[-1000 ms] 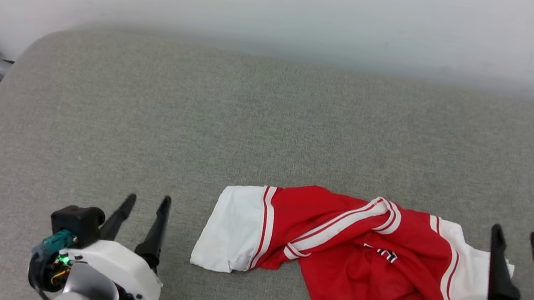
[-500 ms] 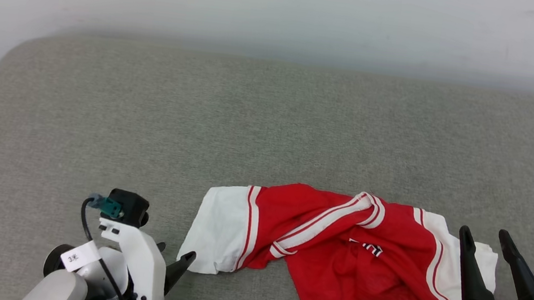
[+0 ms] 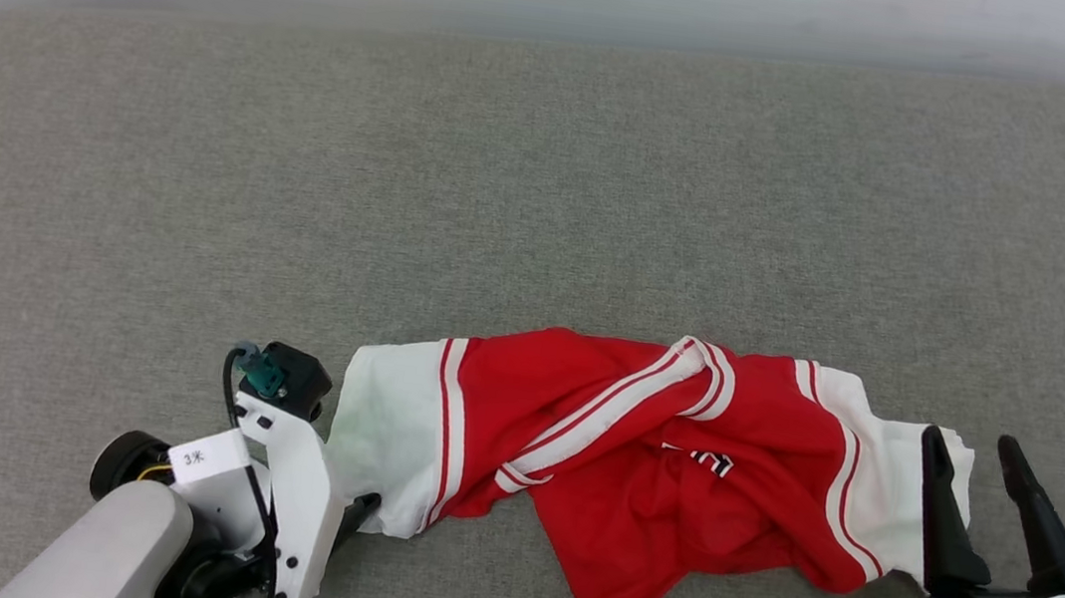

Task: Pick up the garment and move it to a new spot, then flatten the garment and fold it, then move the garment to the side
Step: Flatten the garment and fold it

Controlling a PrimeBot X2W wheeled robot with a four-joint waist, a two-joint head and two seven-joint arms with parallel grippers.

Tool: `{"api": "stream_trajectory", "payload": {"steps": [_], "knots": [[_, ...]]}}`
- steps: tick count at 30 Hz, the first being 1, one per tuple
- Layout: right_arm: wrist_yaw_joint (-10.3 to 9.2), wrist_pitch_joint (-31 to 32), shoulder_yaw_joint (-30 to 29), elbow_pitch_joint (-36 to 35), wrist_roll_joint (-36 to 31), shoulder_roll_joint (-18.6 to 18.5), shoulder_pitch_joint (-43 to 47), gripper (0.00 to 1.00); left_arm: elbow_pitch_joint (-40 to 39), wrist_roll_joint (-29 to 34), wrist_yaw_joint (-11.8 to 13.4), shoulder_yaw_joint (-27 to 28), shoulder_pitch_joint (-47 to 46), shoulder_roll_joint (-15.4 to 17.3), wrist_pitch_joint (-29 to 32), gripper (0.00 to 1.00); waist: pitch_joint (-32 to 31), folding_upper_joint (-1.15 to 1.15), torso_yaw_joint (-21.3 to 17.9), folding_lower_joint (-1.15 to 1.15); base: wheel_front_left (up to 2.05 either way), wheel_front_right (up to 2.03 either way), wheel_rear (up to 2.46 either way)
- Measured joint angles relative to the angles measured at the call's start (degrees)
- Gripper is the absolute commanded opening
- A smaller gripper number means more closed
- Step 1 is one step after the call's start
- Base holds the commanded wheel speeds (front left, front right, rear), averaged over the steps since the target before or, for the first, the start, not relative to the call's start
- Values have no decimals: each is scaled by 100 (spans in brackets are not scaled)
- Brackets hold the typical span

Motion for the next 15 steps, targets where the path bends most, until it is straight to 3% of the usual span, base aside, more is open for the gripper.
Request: {"api": "stream_trajectory", "payload": {"steps": [1,5,9,15], "knots": [[0,-18,-45,22,20,1,-3,100,1,-2,-31,-44,-33,5,64,0,21,0,-22,0,0,0,0],[0,-5,-232,100,82,0,-86,100,-46,52,-118,-201,-77,16,136,0,44,0,-56,0,0,0,0],[0,209,-550,269,226,1,-107,100,-163,142,-44,-204,-25,18,-76,0,-13,0,-32,0,0,0,0],[0,1360,-1268,771,379,-12,-113,100,-624,257,198,5,78,32,-554,0,-108,0,74,0,0,0,0]]}}
